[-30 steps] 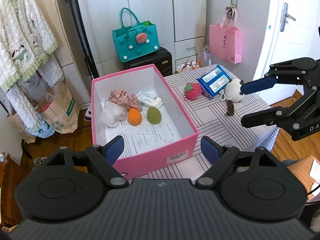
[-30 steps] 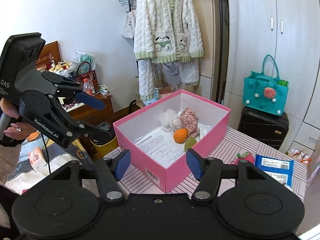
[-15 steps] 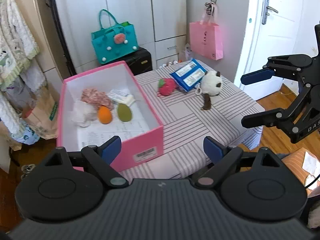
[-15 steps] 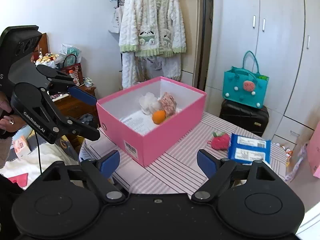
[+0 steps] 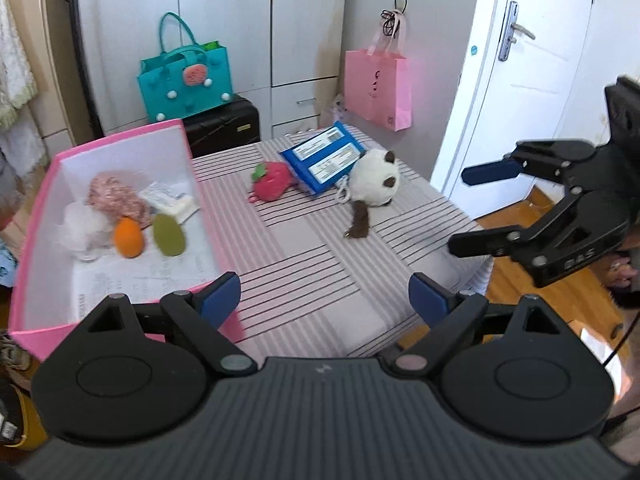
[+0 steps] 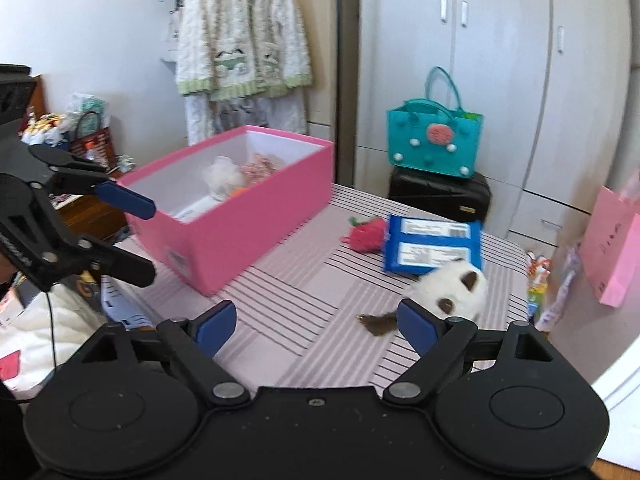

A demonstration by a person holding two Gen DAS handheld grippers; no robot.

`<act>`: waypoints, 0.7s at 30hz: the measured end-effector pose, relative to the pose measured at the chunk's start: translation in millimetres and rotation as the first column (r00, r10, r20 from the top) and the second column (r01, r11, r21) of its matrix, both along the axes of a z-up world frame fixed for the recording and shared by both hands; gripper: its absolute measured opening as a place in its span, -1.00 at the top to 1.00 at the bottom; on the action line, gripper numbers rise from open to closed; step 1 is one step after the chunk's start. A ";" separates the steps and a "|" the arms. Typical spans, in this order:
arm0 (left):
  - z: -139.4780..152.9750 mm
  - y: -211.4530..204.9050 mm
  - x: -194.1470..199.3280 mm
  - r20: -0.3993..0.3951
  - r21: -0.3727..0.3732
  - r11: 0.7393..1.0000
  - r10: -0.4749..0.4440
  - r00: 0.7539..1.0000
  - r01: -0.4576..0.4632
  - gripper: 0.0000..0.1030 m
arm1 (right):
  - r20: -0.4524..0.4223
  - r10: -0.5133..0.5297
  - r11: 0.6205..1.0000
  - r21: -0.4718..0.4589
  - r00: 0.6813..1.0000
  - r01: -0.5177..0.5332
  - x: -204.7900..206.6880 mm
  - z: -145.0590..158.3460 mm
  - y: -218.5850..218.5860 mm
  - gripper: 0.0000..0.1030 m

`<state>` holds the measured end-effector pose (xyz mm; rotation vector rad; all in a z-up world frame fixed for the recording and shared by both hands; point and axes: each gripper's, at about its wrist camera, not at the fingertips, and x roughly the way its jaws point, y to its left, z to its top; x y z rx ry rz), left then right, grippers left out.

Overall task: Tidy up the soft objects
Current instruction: 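Move both tools back toward the white plush cat on the table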

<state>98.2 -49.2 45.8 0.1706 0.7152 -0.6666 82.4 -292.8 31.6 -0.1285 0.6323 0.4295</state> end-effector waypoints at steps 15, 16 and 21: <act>-27.7 -70.0 36.1 0.035 -0.150 0.987 -0.059 0.998 0.064 -0.78 | 0.170 -0.119 0.986 -0.094 0.978 0.137 33.7 -75.3 -31.4 -0.74; -30.5 -74.2 40.0 0.036 -0.159 0.986 -0.052 0.998 0.057 -0.78 | 0.156 -0.119 0.987 -0.086 0.980 0.134 38.3 -79.5 -33.4 -0.73; -45.1 -92.6 59.4 0.034 -0.207 0.978 -0.018 0.999 0.025 -0.78 | 0.137 -0.164 0.984 -0.046 0.977 0.172 54.1 -93.9 -44.4 -0.73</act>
